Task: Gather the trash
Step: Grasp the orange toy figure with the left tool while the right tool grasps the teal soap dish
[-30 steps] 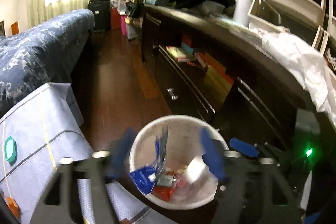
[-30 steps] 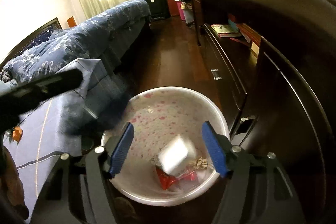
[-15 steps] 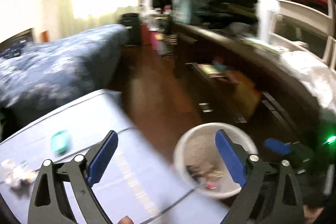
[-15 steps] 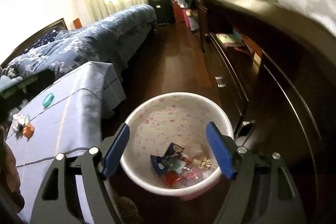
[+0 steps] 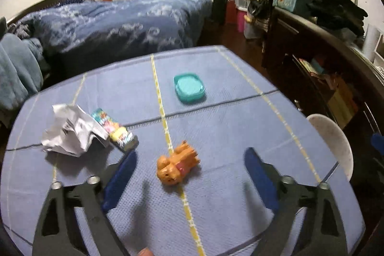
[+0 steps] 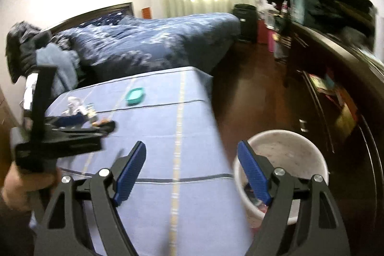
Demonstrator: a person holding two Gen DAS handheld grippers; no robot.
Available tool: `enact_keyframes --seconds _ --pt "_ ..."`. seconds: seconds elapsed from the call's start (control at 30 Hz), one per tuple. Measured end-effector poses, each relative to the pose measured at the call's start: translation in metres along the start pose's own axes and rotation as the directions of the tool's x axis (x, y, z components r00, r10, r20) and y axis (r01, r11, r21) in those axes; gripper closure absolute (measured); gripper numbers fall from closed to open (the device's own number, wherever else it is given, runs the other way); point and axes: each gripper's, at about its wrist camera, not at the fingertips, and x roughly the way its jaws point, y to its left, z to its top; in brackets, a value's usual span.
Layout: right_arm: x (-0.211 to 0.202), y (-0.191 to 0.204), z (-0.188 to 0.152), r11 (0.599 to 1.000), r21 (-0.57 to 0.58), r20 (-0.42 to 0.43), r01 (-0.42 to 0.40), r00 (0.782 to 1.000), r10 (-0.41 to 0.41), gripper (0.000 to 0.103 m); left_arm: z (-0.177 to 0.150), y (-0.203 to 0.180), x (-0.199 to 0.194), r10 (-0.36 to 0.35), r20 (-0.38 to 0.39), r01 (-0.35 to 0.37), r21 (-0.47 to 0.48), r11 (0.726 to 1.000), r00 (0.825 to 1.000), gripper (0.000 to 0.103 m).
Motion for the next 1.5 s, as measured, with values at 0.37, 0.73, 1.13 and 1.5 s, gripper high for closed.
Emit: enact_keyframes --seconds 0.37,0.73,1.13,1.5 --pt "0.023 0.04 0.046 0.998 -0.013 -0.005 -0.061 0.998 0.061 0.024 -0.003 0.017 0.006 -0.056 -0.044 0.053 -0.066 0.996 0.997 0.07" --pt "0.164 0.114 0.096 0.996 -0.068 -0.197 -0.058 0.979 0.044 0.025 -0.022 0.109 -0.06 0.074 0.073 -0.056 -0.225 0.973 0.995 0.069" --pt "0.236 0.13 0.096 0.998 -0.064 -0.313 0.004 0.949 -0.024 0.062 -0.035 0.148 -0.063 0.093 0.062 -0.071 -0.285 0.956 0.994 0.069" --pt "0.153 0.108 0.076 0.997 -0.051 -0.245 -0.052 0.969 0.038 0.062 -0.031 0.106 -0.071 0.067 0.073 -0.05 -0.223 0.974 0.995 0.069"
